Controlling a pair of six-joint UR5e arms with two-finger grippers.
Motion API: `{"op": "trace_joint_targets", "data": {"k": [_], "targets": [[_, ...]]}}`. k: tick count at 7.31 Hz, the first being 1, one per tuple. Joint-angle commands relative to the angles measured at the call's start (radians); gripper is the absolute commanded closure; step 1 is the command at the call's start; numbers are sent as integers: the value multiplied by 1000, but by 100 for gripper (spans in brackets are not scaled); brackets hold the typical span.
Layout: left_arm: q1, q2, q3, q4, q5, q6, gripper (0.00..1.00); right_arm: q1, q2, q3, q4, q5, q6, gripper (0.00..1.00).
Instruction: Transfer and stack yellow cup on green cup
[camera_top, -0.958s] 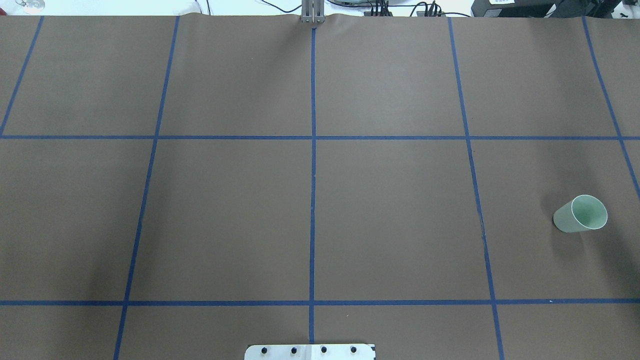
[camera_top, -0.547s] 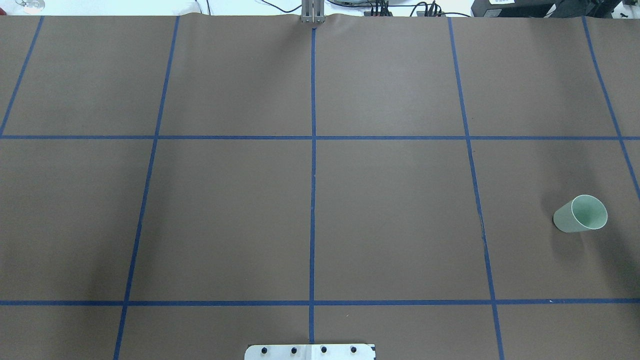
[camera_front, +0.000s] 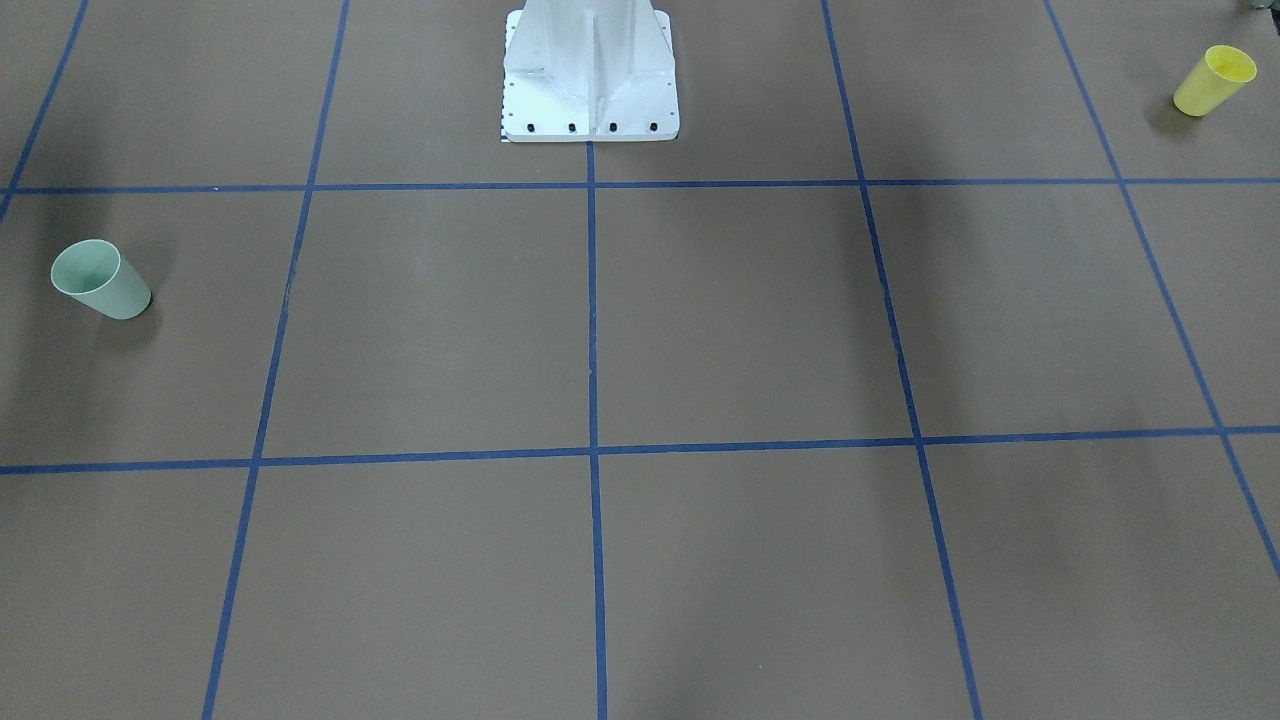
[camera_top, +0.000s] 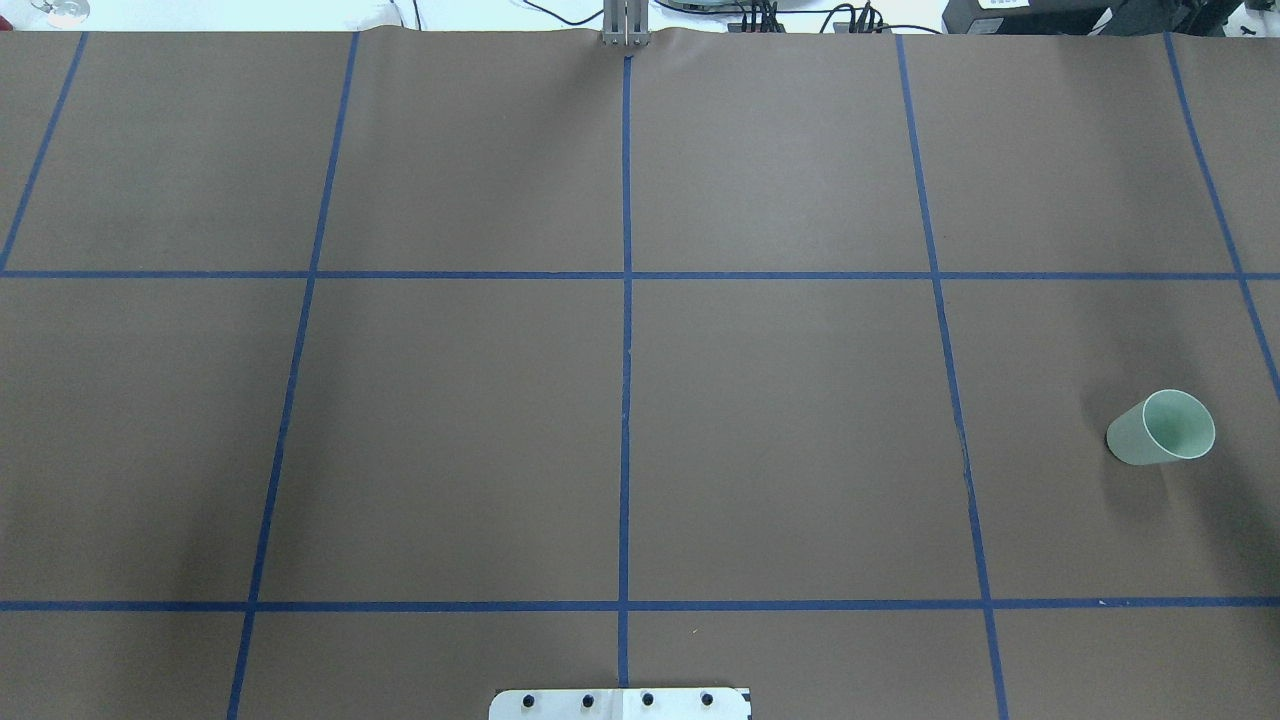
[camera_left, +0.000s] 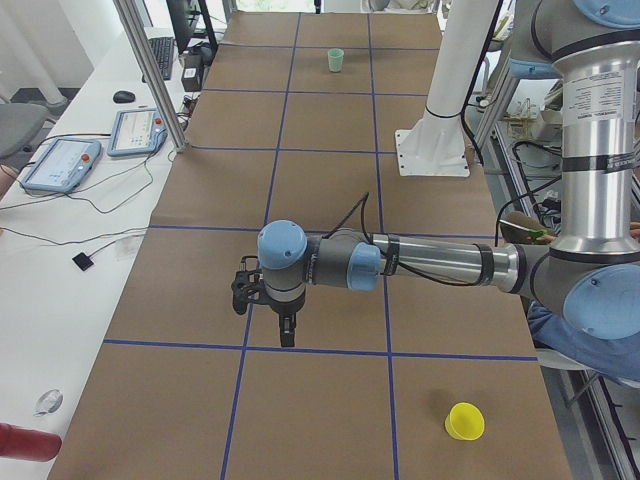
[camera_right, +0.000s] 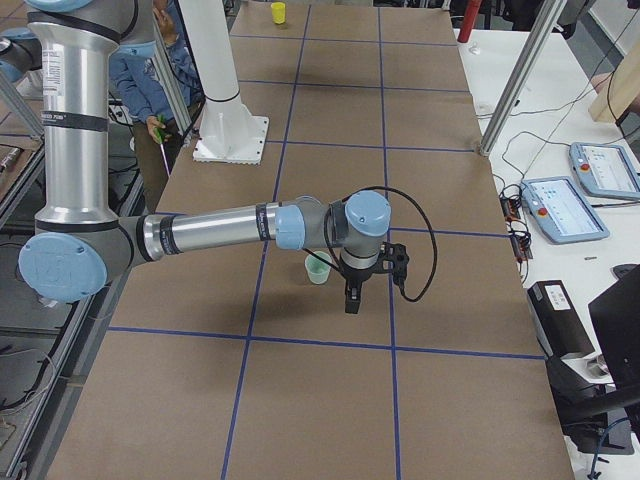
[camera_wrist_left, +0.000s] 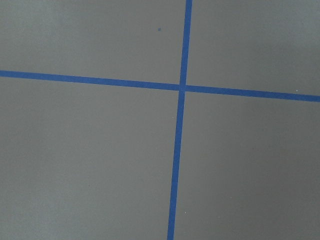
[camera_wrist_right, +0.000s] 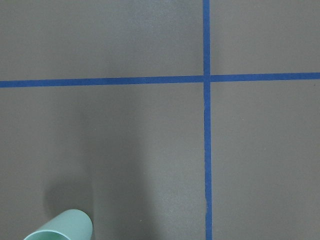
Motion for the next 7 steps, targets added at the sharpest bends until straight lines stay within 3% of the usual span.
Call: {"op": "trace_joint_targets", "data": {"k": [1,5,6,7], "targets": [[0,0,-2,1,0,0,0,0,0,0,0,0,0,0],[10,-2,3,-18,-41,-11,0,0,0,-3,0,0,-6,0],[31,-3,8,-21,-78,-67,0,0,-3,-3,-2,3,-9,0],[87,-3,-3,-39,-77,-244,0,0,-3,-3,-2,6,-7,0]]}}
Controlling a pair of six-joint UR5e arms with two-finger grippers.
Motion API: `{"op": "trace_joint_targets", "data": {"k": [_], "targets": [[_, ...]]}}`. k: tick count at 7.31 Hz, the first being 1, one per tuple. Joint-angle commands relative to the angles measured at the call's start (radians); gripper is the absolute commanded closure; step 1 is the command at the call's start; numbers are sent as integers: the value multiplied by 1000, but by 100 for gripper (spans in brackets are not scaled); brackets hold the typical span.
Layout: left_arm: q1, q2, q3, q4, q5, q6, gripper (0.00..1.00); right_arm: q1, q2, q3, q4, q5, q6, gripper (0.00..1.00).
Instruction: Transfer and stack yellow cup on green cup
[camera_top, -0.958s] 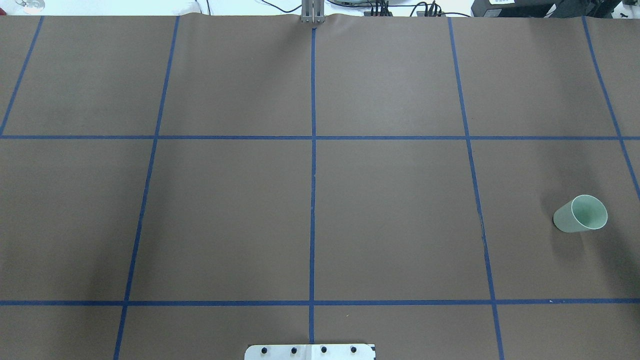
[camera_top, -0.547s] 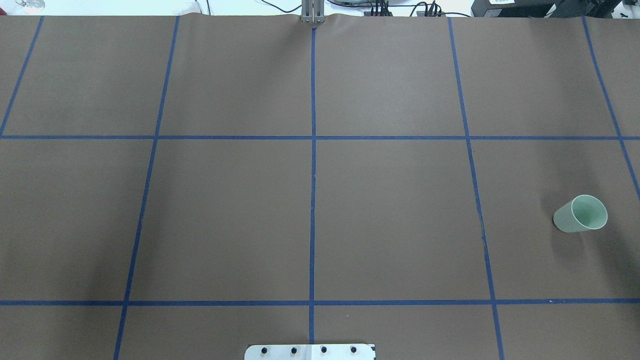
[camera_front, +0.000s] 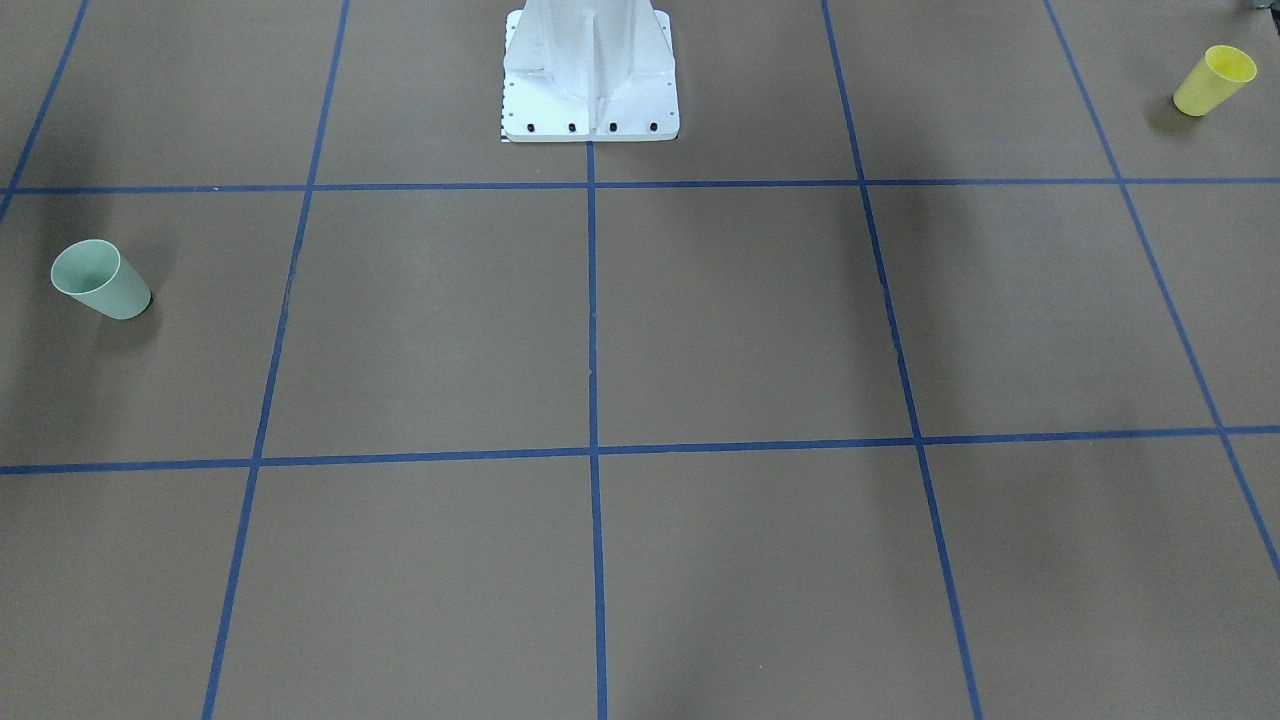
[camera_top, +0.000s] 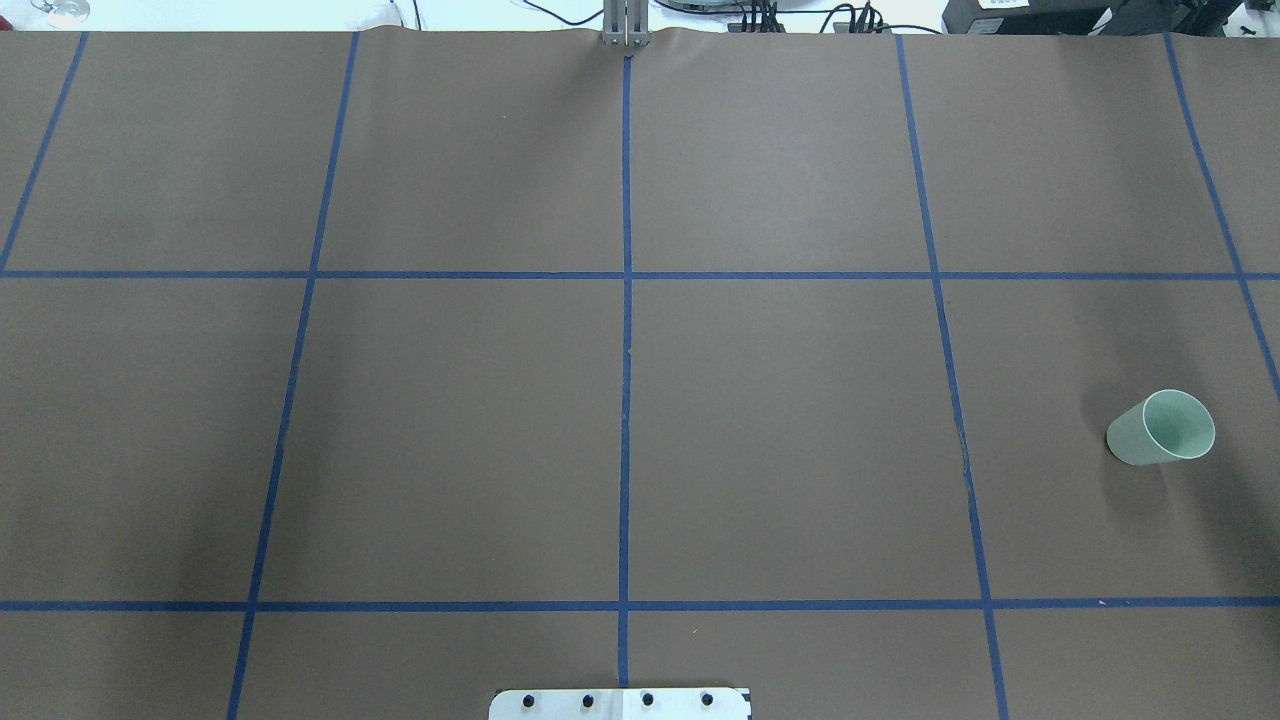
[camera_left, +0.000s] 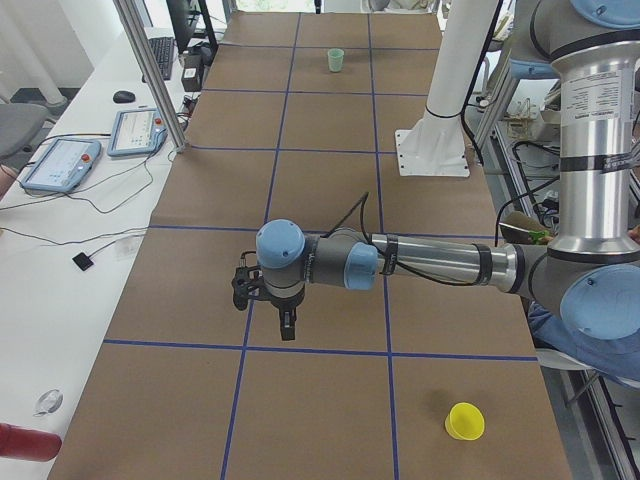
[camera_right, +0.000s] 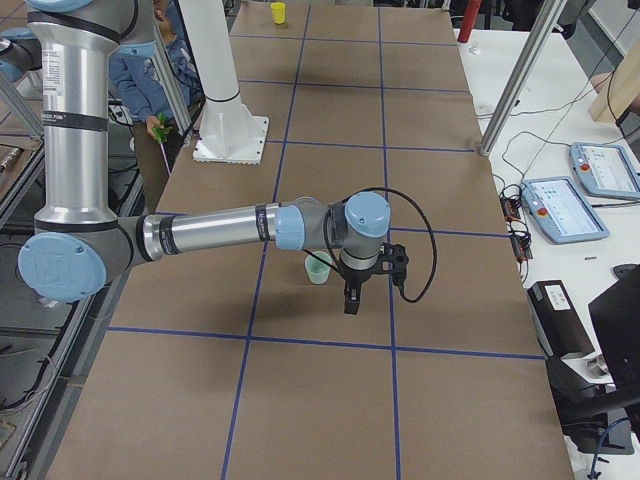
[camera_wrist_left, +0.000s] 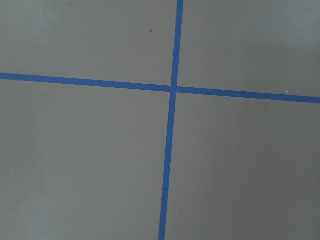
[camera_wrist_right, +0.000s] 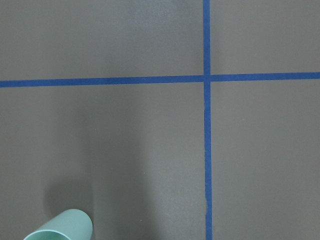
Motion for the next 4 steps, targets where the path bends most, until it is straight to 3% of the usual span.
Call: {"op": "trace_joint_targets", "data": {"k": [1,2,4], "targets": [[109,7,-3,-98,-2,-345,0,0,-1,-1,-1,5,1,0],[149,39,-3,-183,17,-559,0,0,0,4,1,5,1,0],[244,86,-3,-334,156,-882,0,-2,2,13,1,6,-4,0]]}}
